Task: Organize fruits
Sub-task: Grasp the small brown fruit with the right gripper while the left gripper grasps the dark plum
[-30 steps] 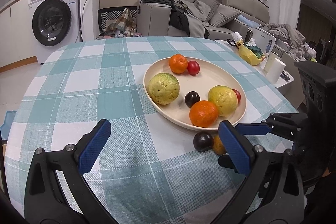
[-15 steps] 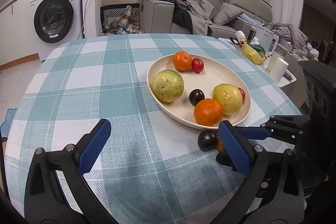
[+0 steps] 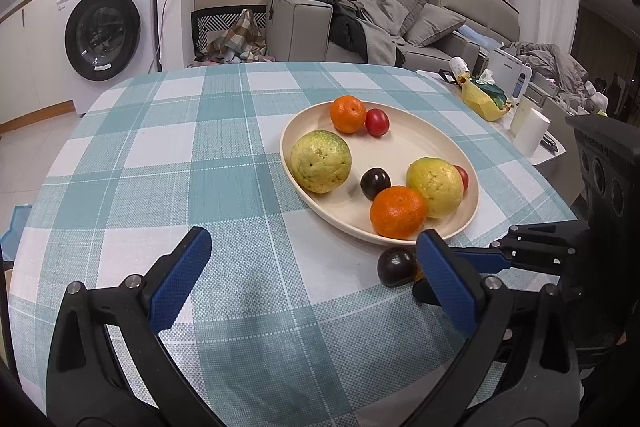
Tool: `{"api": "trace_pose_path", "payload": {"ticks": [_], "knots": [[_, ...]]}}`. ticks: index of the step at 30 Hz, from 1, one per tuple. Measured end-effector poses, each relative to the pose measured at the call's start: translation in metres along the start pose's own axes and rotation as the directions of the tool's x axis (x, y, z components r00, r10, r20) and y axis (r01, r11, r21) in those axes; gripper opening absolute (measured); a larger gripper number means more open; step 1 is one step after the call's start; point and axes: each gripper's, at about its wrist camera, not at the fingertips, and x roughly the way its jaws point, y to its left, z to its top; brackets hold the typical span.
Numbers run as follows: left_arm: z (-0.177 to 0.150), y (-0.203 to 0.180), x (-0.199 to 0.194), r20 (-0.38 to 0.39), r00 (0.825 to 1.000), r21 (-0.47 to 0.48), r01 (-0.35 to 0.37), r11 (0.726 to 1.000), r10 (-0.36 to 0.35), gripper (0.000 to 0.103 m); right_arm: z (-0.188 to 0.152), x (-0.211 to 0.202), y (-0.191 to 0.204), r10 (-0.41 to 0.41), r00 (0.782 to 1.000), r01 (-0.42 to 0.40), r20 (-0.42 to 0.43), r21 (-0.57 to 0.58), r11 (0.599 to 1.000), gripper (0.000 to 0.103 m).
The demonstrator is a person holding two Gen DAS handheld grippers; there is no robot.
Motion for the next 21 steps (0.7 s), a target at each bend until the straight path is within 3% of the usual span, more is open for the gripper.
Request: {"api": "trace_pose_path", "payload": {"ticks": [21], "knots": [[-0.002,0.009,0.001,-0.001,1.000,-0.038,0.006,0.999,-0.006,0.102,0.004,-0.027,0.001,-0.033,0.997,0.033,0.072,-0.006,0.999,0.028]]}}
